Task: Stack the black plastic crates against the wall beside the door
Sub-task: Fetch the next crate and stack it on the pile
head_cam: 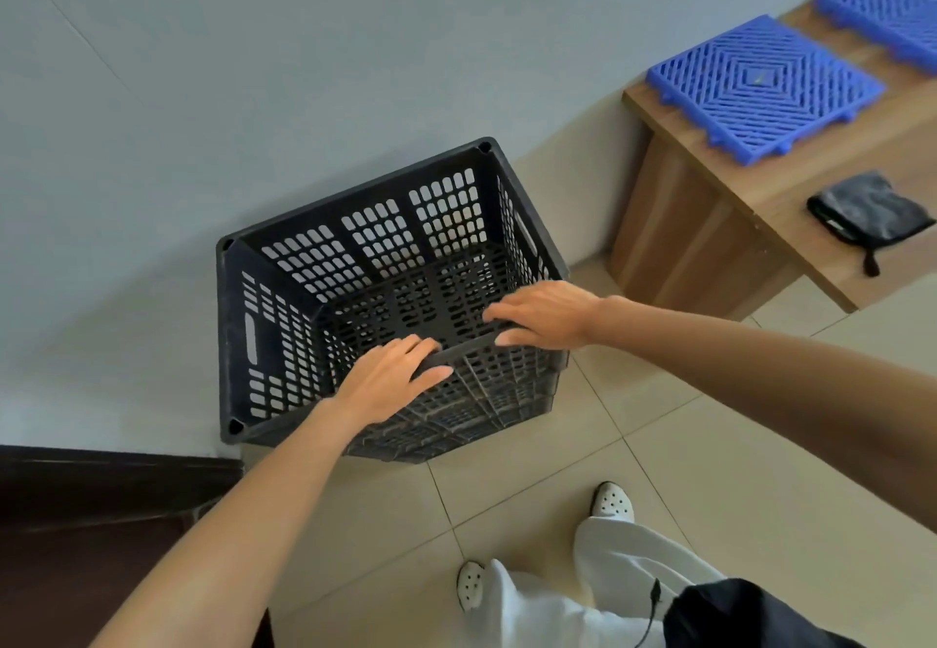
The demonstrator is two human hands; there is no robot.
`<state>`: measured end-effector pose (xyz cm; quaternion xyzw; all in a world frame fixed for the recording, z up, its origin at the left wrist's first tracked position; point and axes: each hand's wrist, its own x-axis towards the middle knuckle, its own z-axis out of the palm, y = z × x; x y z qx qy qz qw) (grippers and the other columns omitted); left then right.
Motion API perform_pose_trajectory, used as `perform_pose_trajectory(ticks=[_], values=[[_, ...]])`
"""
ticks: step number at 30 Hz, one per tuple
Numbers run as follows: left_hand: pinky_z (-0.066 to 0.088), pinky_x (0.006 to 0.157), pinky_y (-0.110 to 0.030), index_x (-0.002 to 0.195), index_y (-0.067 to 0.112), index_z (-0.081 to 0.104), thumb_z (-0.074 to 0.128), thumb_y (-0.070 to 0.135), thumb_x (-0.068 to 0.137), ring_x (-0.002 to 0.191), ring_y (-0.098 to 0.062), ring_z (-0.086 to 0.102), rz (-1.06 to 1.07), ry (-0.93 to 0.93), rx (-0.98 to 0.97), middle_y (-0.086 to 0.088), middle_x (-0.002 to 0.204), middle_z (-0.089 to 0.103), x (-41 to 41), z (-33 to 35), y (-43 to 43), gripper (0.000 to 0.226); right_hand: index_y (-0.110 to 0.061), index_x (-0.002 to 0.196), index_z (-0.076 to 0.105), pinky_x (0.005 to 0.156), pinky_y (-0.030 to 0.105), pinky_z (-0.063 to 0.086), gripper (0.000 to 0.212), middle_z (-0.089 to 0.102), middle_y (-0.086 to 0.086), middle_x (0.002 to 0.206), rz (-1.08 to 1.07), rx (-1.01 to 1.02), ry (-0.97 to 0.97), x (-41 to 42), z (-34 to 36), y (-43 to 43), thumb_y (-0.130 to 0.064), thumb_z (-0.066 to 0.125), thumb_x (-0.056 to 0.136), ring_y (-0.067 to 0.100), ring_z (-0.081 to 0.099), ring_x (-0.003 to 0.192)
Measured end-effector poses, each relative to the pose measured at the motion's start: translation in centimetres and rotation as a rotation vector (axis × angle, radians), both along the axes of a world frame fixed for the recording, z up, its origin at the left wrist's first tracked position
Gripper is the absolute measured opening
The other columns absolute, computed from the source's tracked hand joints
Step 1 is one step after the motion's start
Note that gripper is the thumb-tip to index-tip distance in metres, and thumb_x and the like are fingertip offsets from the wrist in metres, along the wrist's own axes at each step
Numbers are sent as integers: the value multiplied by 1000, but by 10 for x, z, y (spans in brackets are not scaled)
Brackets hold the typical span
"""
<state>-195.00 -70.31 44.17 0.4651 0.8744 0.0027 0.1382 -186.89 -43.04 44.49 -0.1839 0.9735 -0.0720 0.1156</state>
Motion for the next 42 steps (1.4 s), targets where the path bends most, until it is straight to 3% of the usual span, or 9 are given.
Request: perform_pose_trajectory(ticks=[4, 9, 13, 17, 23, 26, 29, 37, 42], values=[[50, 87, -44, 130, 24, 56, 15, 52, 101, 112, -23, 57, 71, -108, 44, 1, 118, 64, 18, 0, 79, 57, -22, 151, 22, 119, 46, 19, 59, 19, 5, 159, -337, -58, 141, -6, -13, 38, -47, 36, 99, 24, 12, 148], [51, 51, -34, 86, 27, 68, 20, 55, 100, 67, -20, 64, 411, -45, 105, 3, 70, 67, 30, -15, 140, 58, -19, 154, -4, 121, 43, 8, 85, -17, 5, 161, -520, -237, 13, -28, -25, 46, -4, 49, 90, 27, -10, 149], [44, 45, -27, 77, 24, 62, 21, 50, 100, 57, -20, 62, 416, 45, 96, 3, 61, 62, 27, -21, 139, 55, -25, 154, 2, 111, 38, 35, 94, -14, -3, 161, -604, -460, 25, -50, -28, 40, 13, 46, 81, 29, -3, 149], [42, 49, -29, 75, 21, 61, 21, 49, 101, 54, -22, 57, 432, 32, 82, 4, 60, 59, 28, -24, 142, 54, -32, 151, 18, 59, 20, 47, 98, -12, -8, 161, -599, -503, 116, -53, -38, 40, 21, 47, 74, 28, 31, 141], [37, 53, -30, 62, 27, 49, 22, 48, 100, 54, -23, 54, 457, -48, 41, 6, 54, 53, 22, -25, 154, 51, -34, 150, 14, 69, 27, 54, 97, -11, -8, 161, -561, -476, 158, -62, -36, 51, 18, 50, 76, 29, 32, 141], [36, 57, -32, 80, 26, 62, 20, 50, 99, 62, -25, 59, 448, -124, -6, 6, 63, 59, 19, -24, 153, 52, -30, 152, 7, 91, 34, 52, 86, -11, -7, 161, -559, -468, 150, -61, -34, 51, 6, 49, 86, 28, 18, 146], [43, 61, -34, 99, 25, 63, 23, 51, 99, 78, -25, 64, 403, -187, -38, 2, 86, 67, 10, -22, 156, 48, -29, 153, -2, 114, 45, 26, 78, -14, -2, 161, -566, -393, 105, -63, -33, 53, -15, 49, 95, 29, 0, 149], [48, 79, -29, 126, 27, 53, 49, 24, 97, 111, -13, 55, 393, -5, 417, 5, 121, 59, -117, 1, 193, 30, -15, 153, -11, 120, 41, 5, 80, -11, 7, 162, -681, -348, 105, -126, -24, 72, -19, 45, 96, 26, -6, 149], [46, 96, -34, 135, 17, 45, 58, 16, 91, 122, -23, 51, 163, 155, 327, -5, 134, 52, -208, -3, 213, 46, -14, 152, -14, 120, 45, 9, 81, -13, 7, 161, -805, -375, 6, -182, -26, 77, -8, 42, 94, 31, -5, 148]])
